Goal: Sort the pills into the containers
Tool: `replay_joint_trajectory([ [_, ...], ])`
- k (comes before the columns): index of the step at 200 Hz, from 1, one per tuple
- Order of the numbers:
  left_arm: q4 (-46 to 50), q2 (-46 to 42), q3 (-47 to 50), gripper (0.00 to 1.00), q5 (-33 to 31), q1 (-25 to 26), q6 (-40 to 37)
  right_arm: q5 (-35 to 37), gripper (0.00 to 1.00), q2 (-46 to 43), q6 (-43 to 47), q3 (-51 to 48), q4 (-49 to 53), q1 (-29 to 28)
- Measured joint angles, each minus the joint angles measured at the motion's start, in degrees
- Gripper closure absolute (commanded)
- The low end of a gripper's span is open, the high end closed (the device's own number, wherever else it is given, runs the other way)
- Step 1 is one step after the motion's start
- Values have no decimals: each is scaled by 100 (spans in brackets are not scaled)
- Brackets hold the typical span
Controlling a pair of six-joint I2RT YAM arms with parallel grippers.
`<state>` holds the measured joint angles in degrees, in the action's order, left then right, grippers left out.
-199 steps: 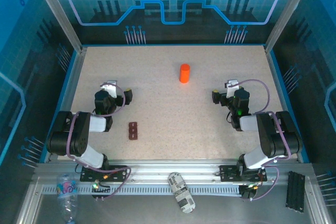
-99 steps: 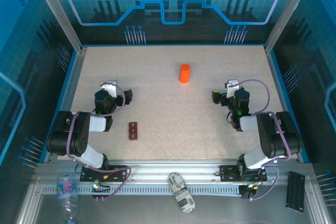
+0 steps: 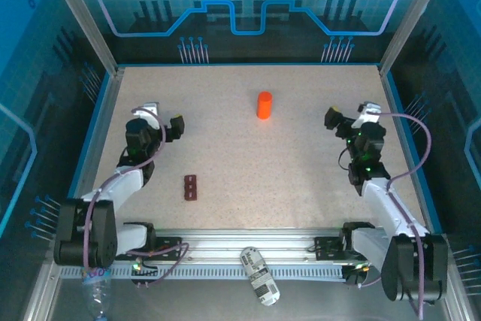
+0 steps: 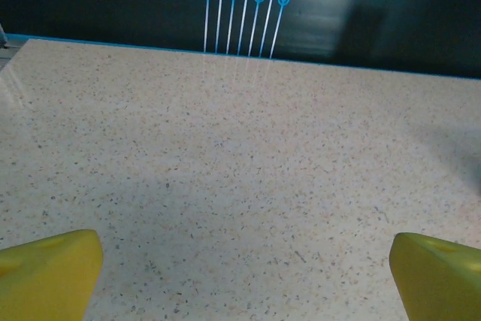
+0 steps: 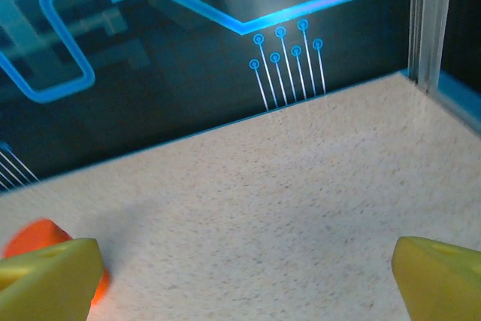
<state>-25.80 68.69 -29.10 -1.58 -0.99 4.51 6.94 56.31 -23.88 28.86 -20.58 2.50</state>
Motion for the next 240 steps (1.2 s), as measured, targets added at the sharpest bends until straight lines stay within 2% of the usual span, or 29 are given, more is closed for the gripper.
replay_joint_trajectory([
  [32,1502,-647,-686,1,26,4,686,-907,0,-260,-872,166,925,188],
  [53,2251,-981,-1058,1,170,9,1237,-1281,0,-195,-979,656,1908,-214],
  [67,2651,-1180,-1137,1,313,35,1622,-1320,0,-133,-970,1032,2496,-870],
  [106,3423,-1281,-1134,1,645,133,2420,-752,0,433,-1163,1801,3770,-3353],
  [136,3497,-1093,-1137,1,658,160,2771,-225,0,1801,-1563,2669,4568,-4962],
  [170,3593,-280,-1497,1,551,133,2817,280,0,3738,-1818,4374,5386,-6238],
  [201,3668,577,-2247,1,505,-166,2632,616,0,5421,-1928,6264,6153,-6957],
  [240,3679,957,-2522,1,686,-1174,2710,702,0,6852,-1969,8021,6996,-7252],
])
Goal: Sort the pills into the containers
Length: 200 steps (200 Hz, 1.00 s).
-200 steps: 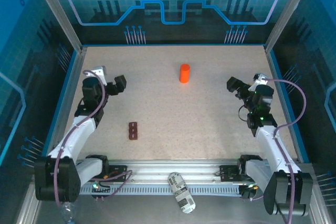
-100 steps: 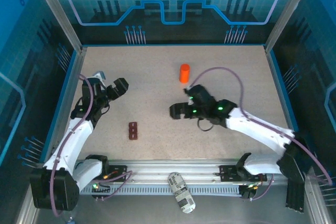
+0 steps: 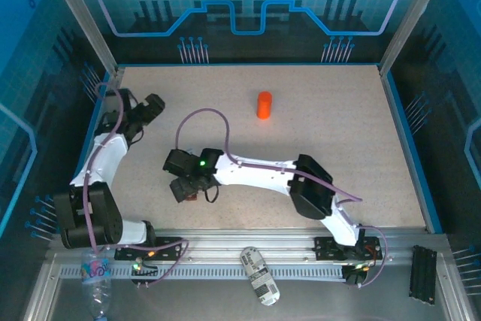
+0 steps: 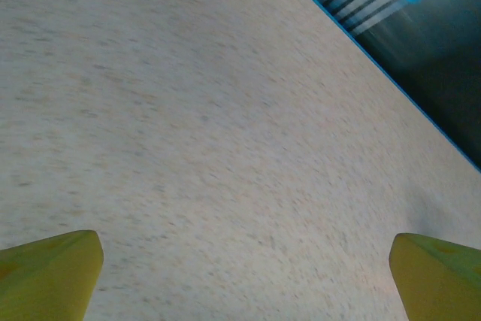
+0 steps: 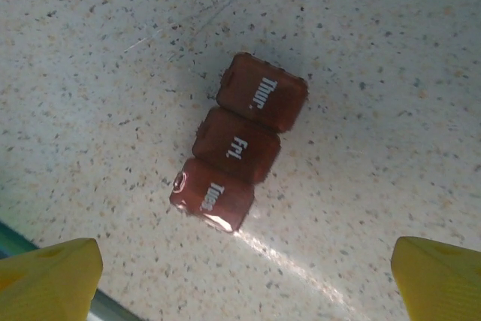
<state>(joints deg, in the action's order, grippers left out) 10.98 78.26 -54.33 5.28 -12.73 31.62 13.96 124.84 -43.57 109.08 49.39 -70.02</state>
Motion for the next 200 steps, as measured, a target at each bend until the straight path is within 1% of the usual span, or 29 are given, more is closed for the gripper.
replay_joint_trajectory([
  [11,-9,13,0,1,79,-256,85,-2,0,304,4,396,249,13],
  [24,-17,13,0,1,146,-426,186,-7,0,595,7,793,490,33],
  [47,-63,7,11,1,258,-503,345,-50,0,1040,9,1423,833,76],
  [64,-129,-39,57,1,323,-503,455,-109,0,1241,9,1661,1001,127],
  [140,-350,-387,240,1,514,-507,863,-413,0,1808,363,2271,1491,422],
  [200,-380,-387,240,1,680,-511,1012,-409,0,1908,627,2238,1547,562],
])
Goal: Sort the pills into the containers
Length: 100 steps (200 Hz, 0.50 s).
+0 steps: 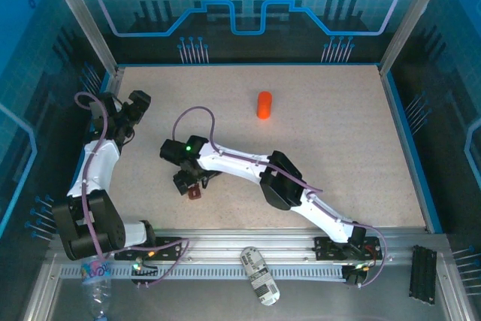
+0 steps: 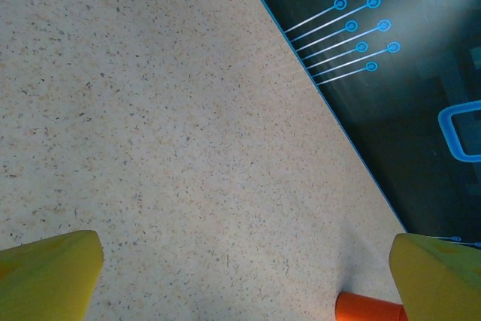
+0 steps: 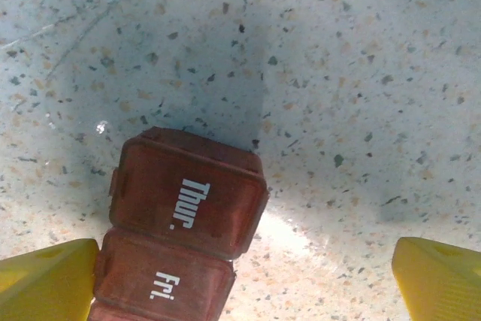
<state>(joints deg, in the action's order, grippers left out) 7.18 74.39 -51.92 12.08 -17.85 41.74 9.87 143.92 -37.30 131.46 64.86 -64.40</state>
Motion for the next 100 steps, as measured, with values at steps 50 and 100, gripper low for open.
replay_joint_trajectory([
  [50,4,0,0,1,116,0,24,48,0,-715,50,-1449,-522,236],
  [100,7,0,0,1,153,212,35,90,2,-1672,26,-3139,-1139,833],
])
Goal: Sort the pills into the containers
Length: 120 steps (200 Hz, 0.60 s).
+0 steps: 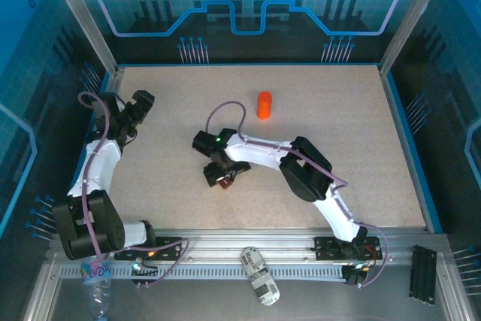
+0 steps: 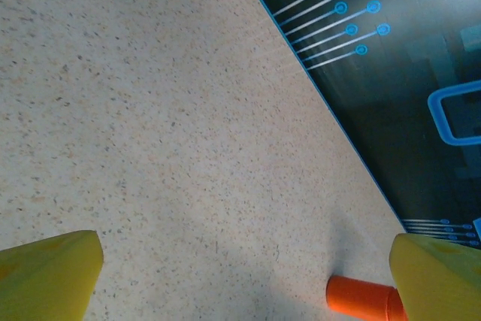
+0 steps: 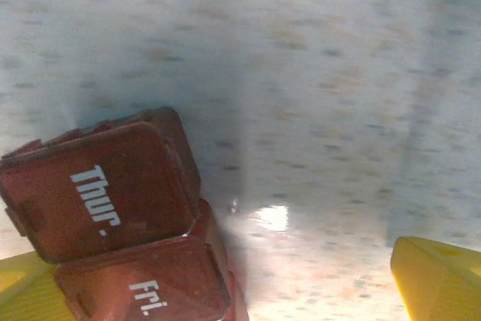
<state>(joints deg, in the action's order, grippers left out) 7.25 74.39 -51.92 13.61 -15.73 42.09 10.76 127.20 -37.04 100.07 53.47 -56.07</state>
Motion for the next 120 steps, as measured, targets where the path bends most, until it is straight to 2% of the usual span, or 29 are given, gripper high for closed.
replay_joint_trajectory([
  [63,20,-4,2,1,11,1091,-22,66,2,-1054,-50,-1556,-763,782],
  [120,31,4,48,1,-92,2192,-44,85,1,-2199,-66,-3023,-1268,1794],
])
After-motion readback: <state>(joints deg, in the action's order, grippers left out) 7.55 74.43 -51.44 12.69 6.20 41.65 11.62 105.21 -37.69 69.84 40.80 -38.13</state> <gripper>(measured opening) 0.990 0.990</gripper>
